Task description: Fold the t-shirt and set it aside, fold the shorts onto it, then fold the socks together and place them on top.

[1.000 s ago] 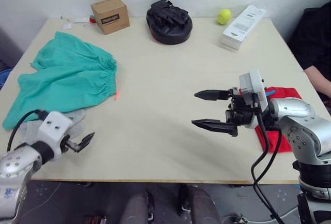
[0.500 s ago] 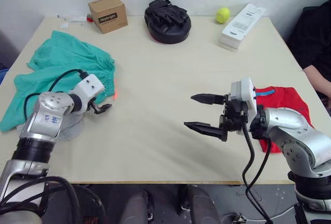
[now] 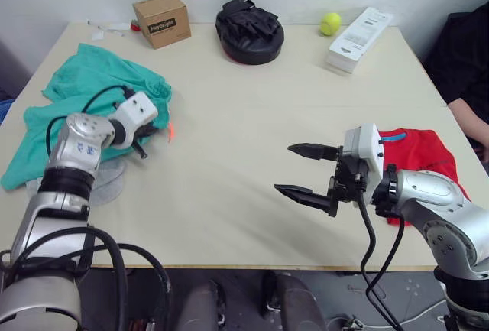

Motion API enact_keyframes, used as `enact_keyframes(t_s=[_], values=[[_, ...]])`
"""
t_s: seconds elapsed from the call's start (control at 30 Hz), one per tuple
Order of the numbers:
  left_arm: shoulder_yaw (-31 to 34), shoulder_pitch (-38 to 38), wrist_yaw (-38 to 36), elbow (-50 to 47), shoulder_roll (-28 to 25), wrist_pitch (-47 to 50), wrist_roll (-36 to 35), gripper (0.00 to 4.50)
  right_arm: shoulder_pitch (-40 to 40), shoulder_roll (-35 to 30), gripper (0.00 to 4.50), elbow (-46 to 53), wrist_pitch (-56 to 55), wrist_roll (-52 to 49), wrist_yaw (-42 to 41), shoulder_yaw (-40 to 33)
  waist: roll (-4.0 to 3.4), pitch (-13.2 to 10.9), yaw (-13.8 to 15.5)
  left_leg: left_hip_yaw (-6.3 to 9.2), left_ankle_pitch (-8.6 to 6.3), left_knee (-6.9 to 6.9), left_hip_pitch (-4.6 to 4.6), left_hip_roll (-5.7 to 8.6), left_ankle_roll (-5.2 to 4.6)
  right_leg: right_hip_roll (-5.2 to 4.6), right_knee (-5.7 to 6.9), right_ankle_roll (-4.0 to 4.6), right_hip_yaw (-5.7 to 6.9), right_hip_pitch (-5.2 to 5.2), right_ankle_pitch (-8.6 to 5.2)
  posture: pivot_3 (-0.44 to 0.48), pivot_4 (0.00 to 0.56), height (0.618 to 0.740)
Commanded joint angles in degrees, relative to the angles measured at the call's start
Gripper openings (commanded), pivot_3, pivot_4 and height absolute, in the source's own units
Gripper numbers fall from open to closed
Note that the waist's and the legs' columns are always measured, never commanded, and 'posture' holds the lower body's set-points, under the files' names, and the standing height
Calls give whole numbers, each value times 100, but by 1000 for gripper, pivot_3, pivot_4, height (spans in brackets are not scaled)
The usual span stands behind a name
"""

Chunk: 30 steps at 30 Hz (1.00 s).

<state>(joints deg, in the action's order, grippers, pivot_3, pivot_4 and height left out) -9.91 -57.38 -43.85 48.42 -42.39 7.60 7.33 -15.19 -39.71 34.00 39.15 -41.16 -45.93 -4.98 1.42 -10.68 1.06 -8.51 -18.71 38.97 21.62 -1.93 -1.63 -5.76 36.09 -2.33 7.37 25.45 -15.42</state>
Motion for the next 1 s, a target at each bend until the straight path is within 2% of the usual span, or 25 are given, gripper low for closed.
enact_keyframes(t_s=[0.03,0.2,0.3,0.37,0.5,0.63,0.77,0.87,0.97,1.0], values=[[32,-850,-545,5,-198,-397,66,22,47,-69,4500,247,-79,-87,16,-125,10,-6,14,3,-2,4,6,0,-3,0,-2,-1,4,1,0,0,150,740],[-198,-1719,-1292,-205,-85,-618,200,22,129,-61,4500,254,-144,-28,32,-81,10,-6,19,-2,-12,10,20,10,-21,9,-6,-26,11,1,15,0,150,740],[-224,-1995,-1850,-671,163,-397,-11,22,229,-125,4500,273,-167,3,-22,-83,10,-6,22,8,-11,23,49,13,-32,20,-15,-43,16,8,24,0,150,740],[-250,-1879,-2400,-1381,378,85,-320,22,300,-217,4500,293,-214,42,-130,-92,11,-6,28,8,-13,25,55,19,-41,19,-20,-50,16,8,28,0,150,740],[-610,-993,-3120,-3413,807,1210,-860,22,446,-519,4500,205,-592,442,-410,-87,9,-5,14,2,-17,32,57,27,-58,14,-31,-71,2,5,40,0,150,740],[-1195,-181,-3019,-4492,1294,1909,-859,22,590,-769,4500,44,-1019,830,-602,-194,7,-6,-15,1,-17,50,55,22,-58,20,-19,-75,-13,3,42,0,150,740],[-1673,258,-2531,-4842,1937,2689,-754,22,773,-963,4500,-18,-1205,971,-721,-436,7,-7,26,7,-16,78,56,19,-57,23,-20,-73,-23,3,41,0,150,740],[-1783,366,-2169,-4924,2309,3143,-784,22,938,-1036,4500,12,-1294,1036,-759,-578,7,-6,45,9,-20,95,58,19,-64,17,-15,-73,-30,2,41,0,150,740],[-1590,410,-1958,-4969,2468,3469,-977,676,1032,-1034,4500,133,-1313,1043,-702,-612,7,-6,42,13,-23,98,61,20,-69,5,-14,-74,-30,0,42,0,150,740],[-1490,418,-1962,-5041,2467,3599,-1107,1019,1054,-1026,4500,176,-1312,1054,-687,-600,7,-6,41,12,-23,98,60,19,-69,-1,-15,-74,-31,0,42,0,150,740]])
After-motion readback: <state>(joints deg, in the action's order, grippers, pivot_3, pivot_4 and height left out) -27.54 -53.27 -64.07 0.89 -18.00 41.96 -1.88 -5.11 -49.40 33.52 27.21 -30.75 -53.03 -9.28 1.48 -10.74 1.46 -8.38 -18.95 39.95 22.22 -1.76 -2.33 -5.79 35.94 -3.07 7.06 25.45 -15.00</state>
